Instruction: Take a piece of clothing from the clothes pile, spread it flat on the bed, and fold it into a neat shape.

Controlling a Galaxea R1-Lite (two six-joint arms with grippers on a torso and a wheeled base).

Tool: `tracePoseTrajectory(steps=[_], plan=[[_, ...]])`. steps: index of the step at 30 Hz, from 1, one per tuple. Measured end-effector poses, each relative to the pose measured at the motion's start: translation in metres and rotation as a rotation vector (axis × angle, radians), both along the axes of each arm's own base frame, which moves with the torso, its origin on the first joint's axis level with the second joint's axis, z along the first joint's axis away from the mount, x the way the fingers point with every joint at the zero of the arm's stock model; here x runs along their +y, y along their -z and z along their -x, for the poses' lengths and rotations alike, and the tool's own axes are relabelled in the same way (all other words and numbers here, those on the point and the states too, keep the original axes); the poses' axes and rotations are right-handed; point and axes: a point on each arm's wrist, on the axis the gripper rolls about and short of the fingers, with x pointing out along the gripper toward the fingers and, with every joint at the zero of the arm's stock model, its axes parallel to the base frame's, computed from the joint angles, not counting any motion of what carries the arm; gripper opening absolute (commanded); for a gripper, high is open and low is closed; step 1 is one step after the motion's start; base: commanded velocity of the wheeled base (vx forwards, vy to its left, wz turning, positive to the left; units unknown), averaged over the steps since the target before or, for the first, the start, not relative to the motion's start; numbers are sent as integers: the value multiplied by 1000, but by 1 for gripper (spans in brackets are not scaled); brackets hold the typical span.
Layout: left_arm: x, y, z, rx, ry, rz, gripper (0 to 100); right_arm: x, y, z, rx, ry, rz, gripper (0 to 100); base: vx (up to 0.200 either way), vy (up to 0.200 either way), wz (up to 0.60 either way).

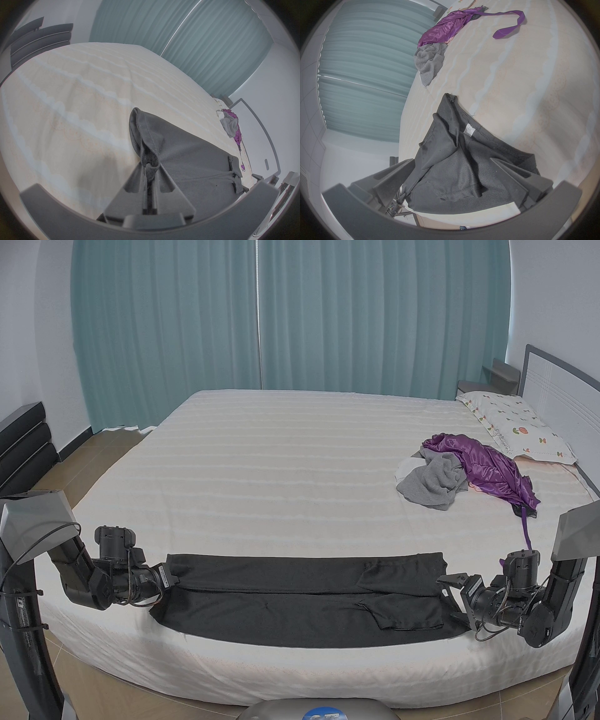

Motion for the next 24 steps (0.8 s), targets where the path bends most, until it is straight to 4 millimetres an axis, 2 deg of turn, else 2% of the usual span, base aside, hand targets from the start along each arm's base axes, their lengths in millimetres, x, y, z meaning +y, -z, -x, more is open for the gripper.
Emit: tracePoseTrajectory(steps=[14, 17, 24], plan=[[0, -7, -2, -5, -43, 43, 0, -4, -3, -3, -17, 19, -6, 100, 0, 0, 0], [0, -8, -3, -11, -51, 49, 0, -8, -6, -4, -28, 32, -7, 100, -200, 0, 0], [0, -11, -5, -23, -57, 56, 0, -19, -12, -8, -55, 74, -9, 100, 0, 0, 0]])
